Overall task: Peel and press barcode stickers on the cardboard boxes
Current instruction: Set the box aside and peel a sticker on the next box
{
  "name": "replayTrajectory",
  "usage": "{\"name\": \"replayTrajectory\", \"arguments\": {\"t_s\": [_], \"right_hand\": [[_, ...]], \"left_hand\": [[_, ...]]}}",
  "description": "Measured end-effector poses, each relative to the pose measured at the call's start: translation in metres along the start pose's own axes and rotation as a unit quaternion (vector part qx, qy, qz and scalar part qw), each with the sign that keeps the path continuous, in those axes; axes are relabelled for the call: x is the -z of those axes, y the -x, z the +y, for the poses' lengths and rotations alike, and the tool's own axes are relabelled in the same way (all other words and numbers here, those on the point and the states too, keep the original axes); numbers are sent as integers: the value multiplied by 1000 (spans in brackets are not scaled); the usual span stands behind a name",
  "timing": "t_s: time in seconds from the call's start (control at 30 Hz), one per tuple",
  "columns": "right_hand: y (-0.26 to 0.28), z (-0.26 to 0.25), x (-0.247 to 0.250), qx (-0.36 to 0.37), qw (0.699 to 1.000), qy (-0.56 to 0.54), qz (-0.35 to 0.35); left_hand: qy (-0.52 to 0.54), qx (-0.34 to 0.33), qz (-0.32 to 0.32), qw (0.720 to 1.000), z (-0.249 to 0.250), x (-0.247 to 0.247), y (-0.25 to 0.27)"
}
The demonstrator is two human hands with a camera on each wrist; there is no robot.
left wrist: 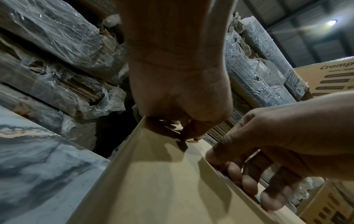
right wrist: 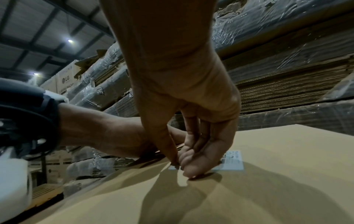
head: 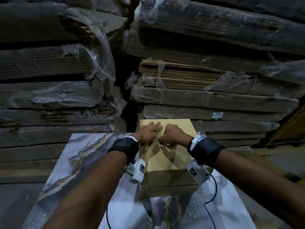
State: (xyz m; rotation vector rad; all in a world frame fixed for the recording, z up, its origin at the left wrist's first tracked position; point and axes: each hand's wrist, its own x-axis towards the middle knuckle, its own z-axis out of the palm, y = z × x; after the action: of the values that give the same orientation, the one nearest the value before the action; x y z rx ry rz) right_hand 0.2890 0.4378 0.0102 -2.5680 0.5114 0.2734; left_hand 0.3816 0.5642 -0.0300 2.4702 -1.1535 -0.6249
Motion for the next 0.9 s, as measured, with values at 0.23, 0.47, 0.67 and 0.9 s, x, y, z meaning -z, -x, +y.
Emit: {"name": "replayTrajectory", "arguments": {"t_s": [0.23,0.47,0.67,0.9], "right_hand": [[2,-7,-3,-11,1000,-7,14],[-3,-10,4,-21,1000,20,-4],[-9,-11,15,-32,997,8,-68],[-20,-10,24,-43,989,9,-141]], "left_hand": [[-22,-1,5,1000,-2,-3,0],[-24,1,-7,1000,0,-1,3],[-25,-8,2,1000,-3,-1,2],[-26,-10,11,1000,-3,-3,1]]}}
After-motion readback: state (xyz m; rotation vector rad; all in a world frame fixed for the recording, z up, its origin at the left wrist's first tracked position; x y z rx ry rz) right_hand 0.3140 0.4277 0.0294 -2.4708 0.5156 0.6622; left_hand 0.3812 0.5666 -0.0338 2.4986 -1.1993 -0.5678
